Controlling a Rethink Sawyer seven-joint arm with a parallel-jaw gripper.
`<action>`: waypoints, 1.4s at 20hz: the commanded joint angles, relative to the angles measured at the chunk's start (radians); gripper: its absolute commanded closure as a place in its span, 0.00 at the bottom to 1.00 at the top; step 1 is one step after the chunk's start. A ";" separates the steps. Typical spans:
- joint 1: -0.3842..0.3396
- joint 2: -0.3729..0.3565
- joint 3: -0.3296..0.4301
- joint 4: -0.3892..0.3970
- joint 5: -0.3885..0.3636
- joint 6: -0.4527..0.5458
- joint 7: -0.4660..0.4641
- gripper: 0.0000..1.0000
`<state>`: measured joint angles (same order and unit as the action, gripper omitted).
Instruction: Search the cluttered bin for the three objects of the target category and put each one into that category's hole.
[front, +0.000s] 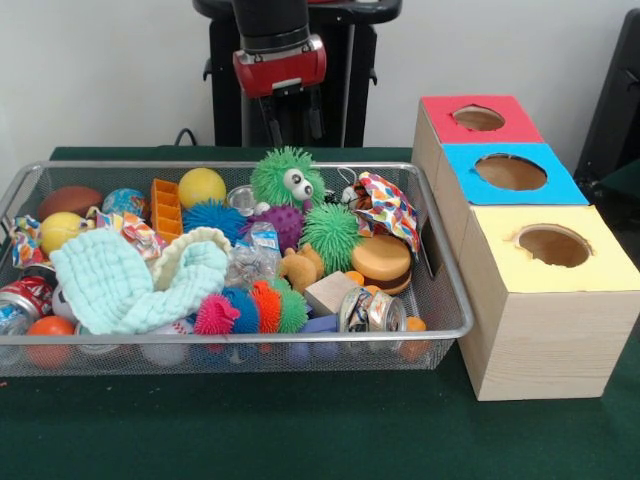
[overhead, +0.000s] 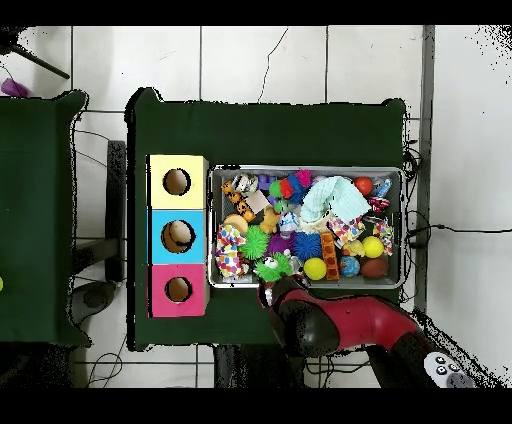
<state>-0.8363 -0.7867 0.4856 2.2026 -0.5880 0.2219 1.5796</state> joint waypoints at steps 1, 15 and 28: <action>0.030 0.007 -0.020 -0.053 -0.017 -0.050 0.108 0.00; 0.123 -0.016 0.021 -0.209 0.111 0.129 0.068 0.00; 0.188 0.024 -0.019 -0.329 0.112 0.176 0.044 0.00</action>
<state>-0.6564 -0.8008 0.4843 2.0154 -0.5064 0.2709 1.5796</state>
